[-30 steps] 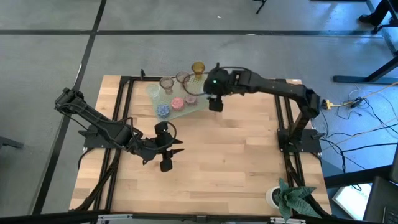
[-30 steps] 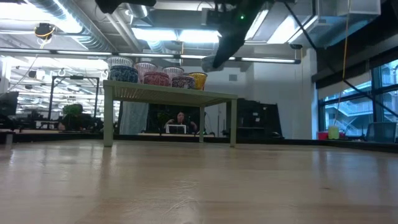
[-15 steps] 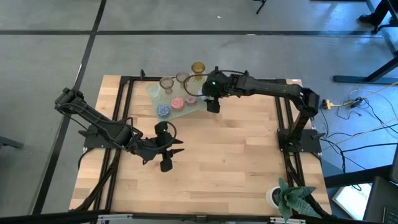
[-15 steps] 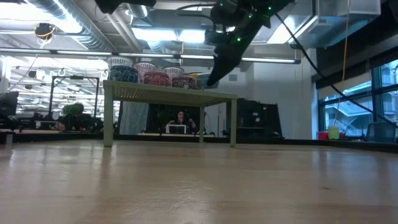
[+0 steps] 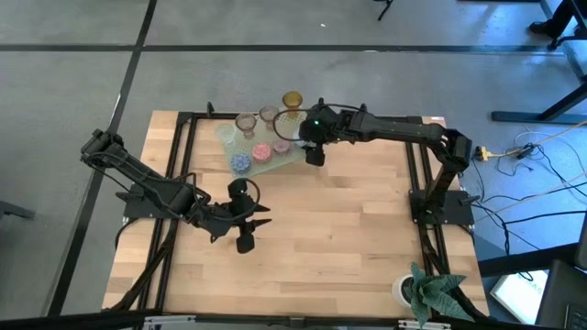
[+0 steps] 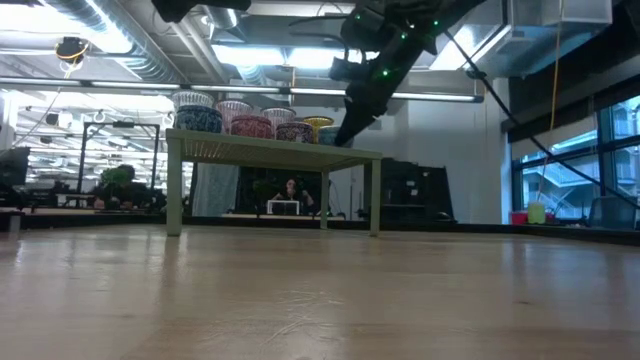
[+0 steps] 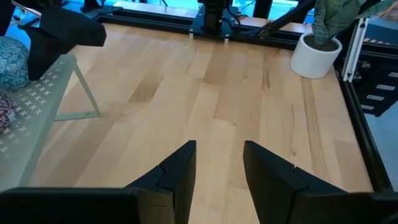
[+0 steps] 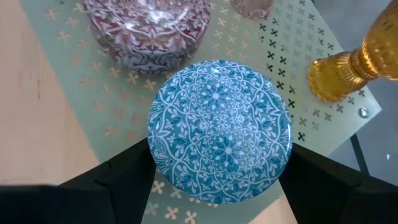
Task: Pick & Place candle stick holders
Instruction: Put the light blue scented candle on the shelf aligned with the other scented candles, then return to Home Position
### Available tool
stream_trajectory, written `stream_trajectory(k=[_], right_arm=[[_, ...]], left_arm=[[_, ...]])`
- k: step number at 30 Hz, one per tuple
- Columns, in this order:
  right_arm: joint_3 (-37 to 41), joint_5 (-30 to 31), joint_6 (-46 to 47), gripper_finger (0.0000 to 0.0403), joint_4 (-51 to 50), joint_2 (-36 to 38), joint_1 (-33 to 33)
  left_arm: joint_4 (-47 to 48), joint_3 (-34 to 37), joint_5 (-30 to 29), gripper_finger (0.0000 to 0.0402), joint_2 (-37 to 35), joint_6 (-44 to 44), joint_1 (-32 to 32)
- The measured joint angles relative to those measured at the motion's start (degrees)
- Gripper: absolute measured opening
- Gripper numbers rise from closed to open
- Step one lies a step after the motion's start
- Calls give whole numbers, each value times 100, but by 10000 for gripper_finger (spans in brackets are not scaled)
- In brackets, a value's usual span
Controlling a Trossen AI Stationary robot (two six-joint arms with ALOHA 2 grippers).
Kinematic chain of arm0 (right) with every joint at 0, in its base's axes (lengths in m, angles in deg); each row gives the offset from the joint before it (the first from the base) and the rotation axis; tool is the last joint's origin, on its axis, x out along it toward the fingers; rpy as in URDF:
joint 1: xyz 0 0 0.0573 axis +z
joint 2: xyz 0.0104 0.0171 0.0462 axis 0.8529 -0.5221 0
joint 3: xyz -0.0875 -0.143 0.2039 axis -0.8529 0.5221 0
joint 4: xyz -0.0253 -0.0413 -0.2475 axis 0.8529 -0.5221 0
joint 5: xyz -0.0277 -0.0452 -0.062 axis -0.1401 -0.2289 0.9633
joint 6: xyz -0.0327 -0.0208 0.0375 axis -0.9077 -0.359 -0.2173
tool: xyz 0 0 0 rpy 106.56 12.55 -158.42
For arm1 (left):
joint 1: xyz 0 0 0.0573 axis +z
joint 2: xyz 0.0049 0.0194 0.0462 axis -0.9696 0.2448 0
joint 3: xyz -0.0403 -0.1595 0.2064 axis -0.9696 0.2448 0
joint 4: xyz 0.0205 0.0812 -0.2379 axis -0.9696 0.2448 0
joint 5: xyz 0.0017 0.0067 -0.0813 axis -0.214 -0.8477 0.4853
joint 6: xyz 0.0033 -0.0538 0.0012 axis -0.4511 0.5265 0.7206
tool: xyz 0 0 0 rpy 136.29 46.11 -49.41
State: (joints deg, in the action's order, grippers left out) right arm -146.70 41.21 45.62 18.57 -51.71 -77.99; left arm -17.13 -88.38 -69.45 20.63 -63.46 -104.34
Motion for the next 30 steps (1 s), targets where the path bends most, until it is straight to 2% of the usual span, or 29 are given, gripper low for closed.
stream_trajectory(k=[4, 14, 25, 30], right_arm=[[0, -41, 3, 306, 2, 0, -4], [0, -41, 8, 355, -2, 0, 0], [-214, -39, 12, 359, -173, 2, 80], [-680, -41, 31, 359, -743, 7, 204]], left_arm=[[4, 0, 4, 129, 0, 0, 0], [21, 0, 198, 129, 0, 1, 0], [22, 0, 200, 130, 0, 1, 0], [22, 0, 200, 129, 0, 1, 0]])
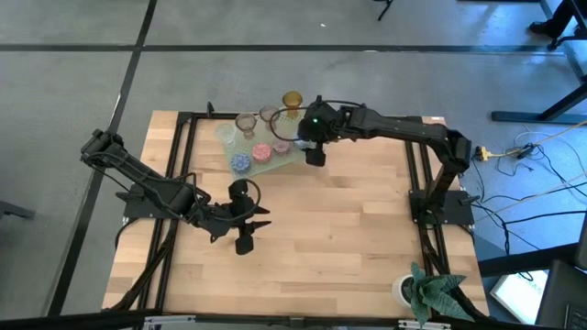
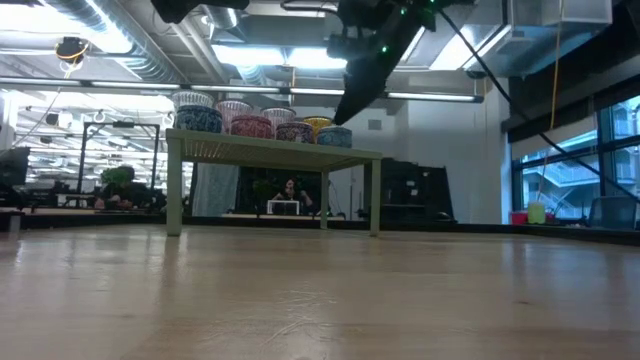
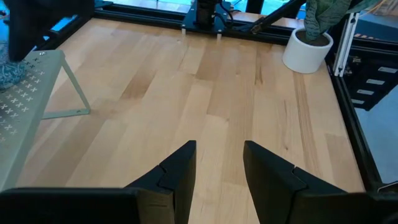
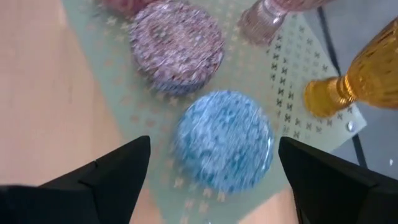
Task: Pick & Place candle stick holders
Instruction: Return to Home Position
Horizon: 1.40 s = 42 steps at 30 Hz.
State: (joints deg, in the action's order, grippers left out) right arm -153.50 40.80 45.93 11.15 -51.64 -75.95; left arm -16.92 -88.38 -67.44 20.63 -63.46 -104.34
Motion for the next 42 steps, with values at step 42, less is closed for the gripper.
stream_trajectory(k=[42], right_arm=[[4995, -98, 1607, 360, 2271, 6441, 2477]], left_arm=[[-719, 2080, -1306, 130, -3716, -1980, -769]])
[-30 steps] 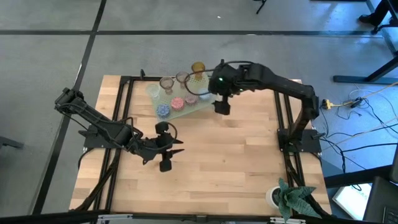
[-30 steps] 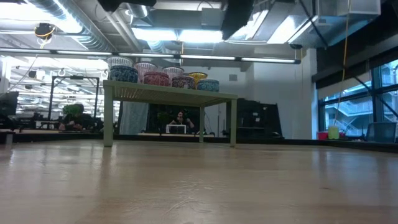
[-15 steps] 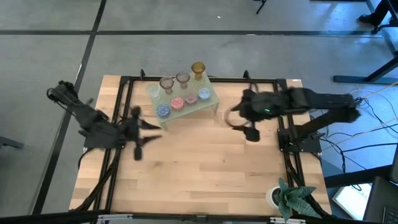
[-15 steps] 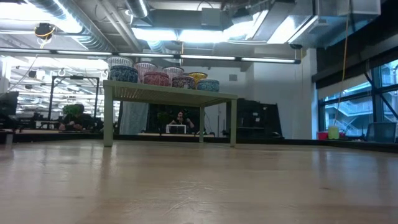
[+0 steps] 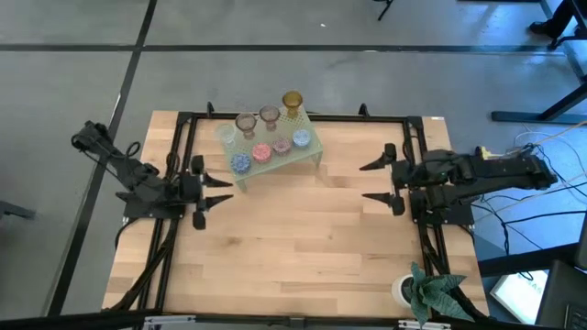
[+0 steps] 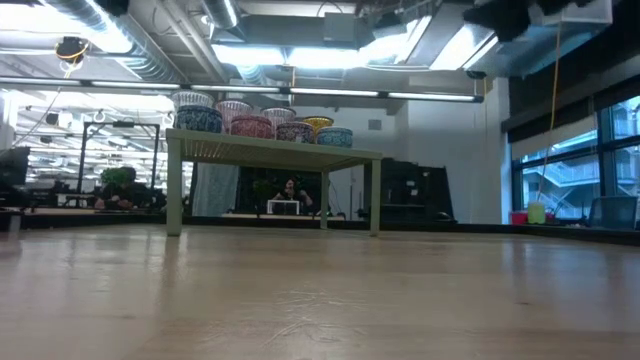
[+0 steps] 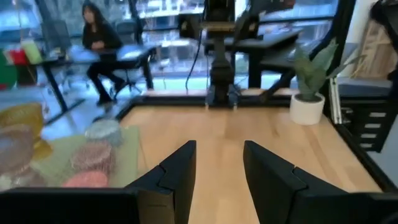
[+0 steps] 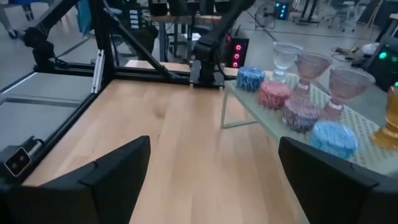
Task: Pick & Place candle stick holders
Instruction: Return to Home Position
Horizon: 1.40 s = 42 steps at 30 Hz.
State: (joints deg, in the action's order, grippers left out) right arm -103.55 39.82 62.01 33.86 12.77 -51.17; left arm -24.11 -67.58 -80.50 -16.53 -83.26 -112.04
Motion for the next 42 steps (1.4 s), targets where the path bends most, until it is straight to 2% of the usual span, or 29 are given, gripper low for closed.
stream_trajectory(k=[4, 11, 17, 23, 30, 34, 42], right_arm=[[555, -4, 4, 359, 141, 558, -84], [1119, -4, 22, 359, 135, 1405, -133], [1604, 11, 24, 359, 185, 2033, -135], [2002, 76, 24, 359, 249, 2550, -134], [2366, 300, 39, 359, 268, 3030, -135], [2472, 300, 24, 359, 235, 3232, -135], [2479, 302, 35, 359, -58, 3558, -135]], left_arm=[[-543, 296, 607, 130, -153, -606, 604], [-500, 582, 1798, 130, -876, -1087, 1655], [-526, 1310, 2144, 130, -1779, -1186, 2060], [-1171, 2063, 2777, 130, -2685, -1438, 2313], [-1205, 2603, 2974, 130, -3494, -1504, 2639], [-1194, 2715, 3380, 129, -3474, -1432, 2819], [-1205, 2775, 3767, 129, -3488, -1441, 3125]])
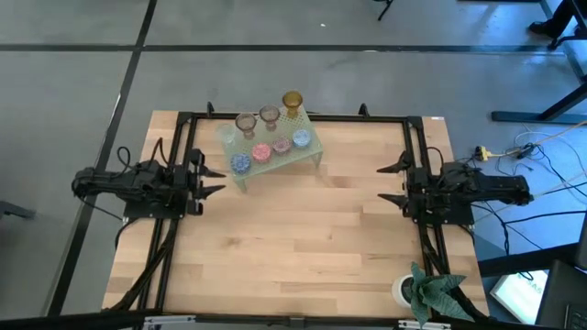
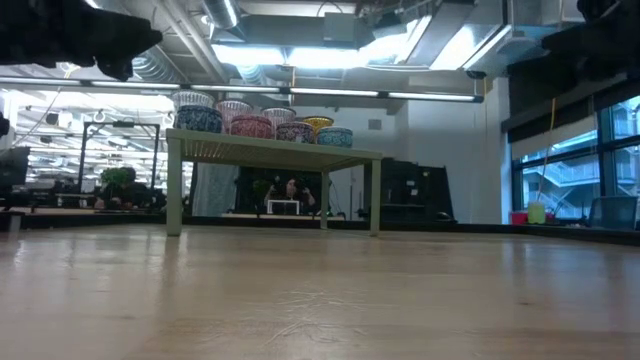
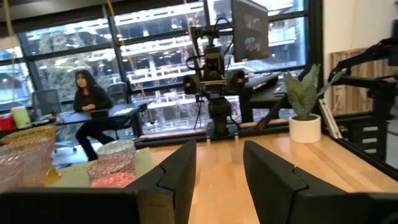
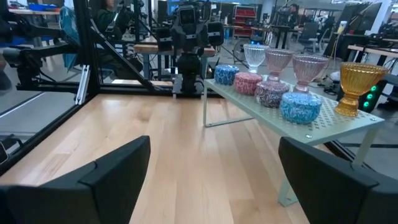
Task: Pick & Place candle stick holders
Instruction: Return to Home Position
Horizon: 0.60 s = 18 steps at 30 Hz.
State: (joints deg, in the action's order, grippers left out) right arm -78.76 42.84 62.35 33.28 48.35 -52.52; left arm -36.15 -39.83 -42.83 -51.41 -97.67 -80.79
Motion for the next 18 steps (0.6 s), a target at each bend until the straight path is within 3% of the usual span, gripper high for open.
stream_trajectory(k=[5, 11, 18], right_arm=[[47, 0, 8, 359, 53, 132, 0], [294, 15, -17, 359, 502, 218, 0], [501, 13, -7, 359, 609, 216, 0]], left_arm=[[-163, 118, 331, 129, -2, 15, 147], [-839, 514, 338, 129, -4, -16, 333], [-836, 643, 617, 129, -4, 187, 575]])
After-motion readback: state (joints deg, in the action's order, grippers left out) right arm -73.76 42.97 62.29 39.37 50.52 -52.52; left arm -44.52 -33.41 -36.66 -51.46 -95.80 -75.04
